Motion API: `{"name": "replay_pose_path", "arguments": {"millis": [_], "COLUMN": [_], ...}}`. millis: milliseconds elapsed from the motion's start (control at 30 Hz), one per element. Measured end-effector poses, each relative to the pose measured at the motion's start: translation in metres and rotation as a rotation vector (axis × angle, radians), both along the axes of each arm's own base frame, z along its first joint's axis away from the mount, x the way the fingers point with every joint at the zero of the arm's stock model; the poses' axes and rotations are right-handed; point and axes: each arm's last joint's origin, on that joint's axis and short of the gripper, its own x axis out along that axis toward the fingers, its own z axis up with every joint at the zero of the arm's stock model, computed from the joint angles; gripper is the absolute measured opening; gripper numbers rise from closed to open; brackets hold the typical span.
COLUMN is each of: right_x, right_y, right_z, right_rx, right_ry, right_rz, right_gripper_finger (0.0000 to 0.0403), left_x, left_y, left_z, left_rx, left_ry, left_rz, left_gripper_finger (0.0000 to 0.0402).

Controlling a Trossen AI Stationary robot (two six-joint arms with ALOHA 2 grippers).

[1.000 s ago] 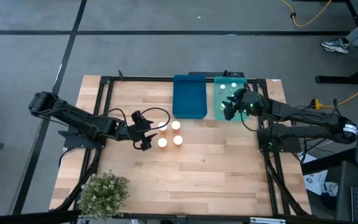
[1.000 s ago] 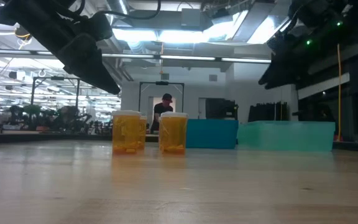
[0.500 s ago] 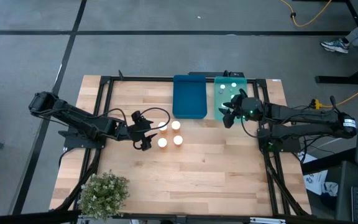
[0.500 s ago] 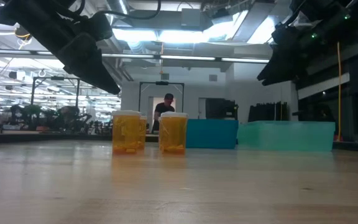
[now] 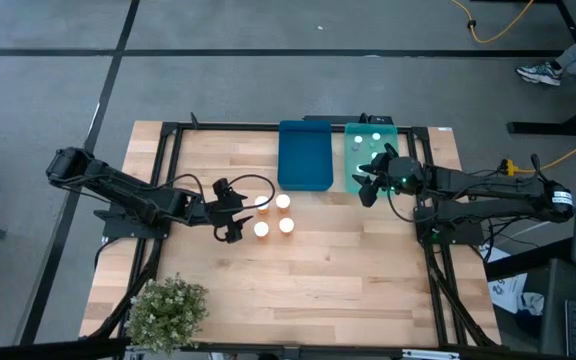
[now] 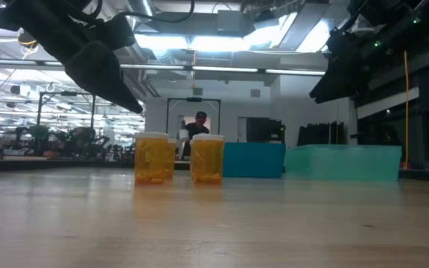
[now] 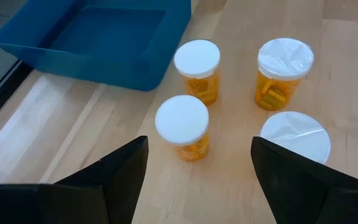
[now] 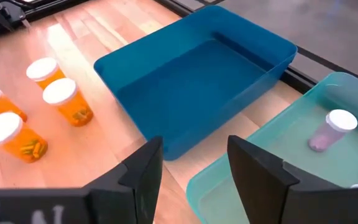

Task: Pick and place medicine bottles into bin by pill shape (circle, oval)
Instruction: Put the orange pill bottle into the blue bin

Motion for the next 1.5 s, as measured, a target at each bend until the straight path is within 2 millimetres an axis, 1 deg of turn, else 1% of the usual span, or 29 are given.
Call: {"name": "replay_pose_path", "arguments": {"millis": [200, 367, 500, 600, 733, 867, 967, 1067, 1233, 1367, 1500], "right_x": [0.000, 0.000, 0.000, 0.000, 0.000, 0.000, 0.000, 0.000, 0.000, 0.000, 0.000], "right_y": [0.000, 0.000, 0.000, 0.000, 0.000, 0.000, 0.000, 0.000, 0.000, 0.000, 0.000], "right_z": [0.000, 0.000, 0.000, 0.000, 0.000, 0.000, 0.000, 0.000, 0.000, 0.000, 0.000], "right_rx": [0.000, 0.000, 0.000, 0.000, -0.001, -0.002, -0.005, -0.006, -0.006, -0.005, -0.005], "right_ry": [0.001, 0.000, 0.000, -0.001, -0.002, -0.002, -0.001, -0.001, -0.001, 0.000, 0.001], "right_rz": [0.000, 0.000, 0.000, 0.000, 0.001, 0.002, 0.004, 0.004, 0.004, 0.005, 0.005], "right_gripper_finger": [0.0183, 0.0183, 0.0183, 0.0183, 0.0183, 0.0183, 0.0183, 0.0183, 0.0183, 0.0183, 0.0183], "left_x": [0.000, 0.001, 0.002, 0.006, 0.012, 0.020, 0.027, 0.033, 0.040, 0.041, 0.042], "left_y": [-0.001, 0.006, 0.016, 0.024, 0.033, 0.039, 0.041, 0.044, 0.051, 0.055, 0.056], "left_z": [0.000, 0.000, -0.002, -0.008, -0.022, -0.030, -0.035, -0.041, -0.047, -0.052, -0.050], "left_rx": [0.036, -0.021, -0.047, -0.106, -0.126, -0.127, -0.153, -0.152, -0.149, -0.151, -0.150], "left_ry": [0.029, -0.002, 0.012, 0.049, 0.113, 0.105, 0.092, 0.076, 0.042, 0.055, 0.037], "left_rz": [-0.064, 0.019, 0.041, 0.029, 0.043, 0.064, 0.012, 0.006, 0.033, 0.051, 0.055], "left_gripper_finger": [0.0277, 0.0277, 0.0277, 0.0277, 0.0277, 0.0277, 0.0277, 0.0277, 0.0277, 0.0277, 0.0267]}}
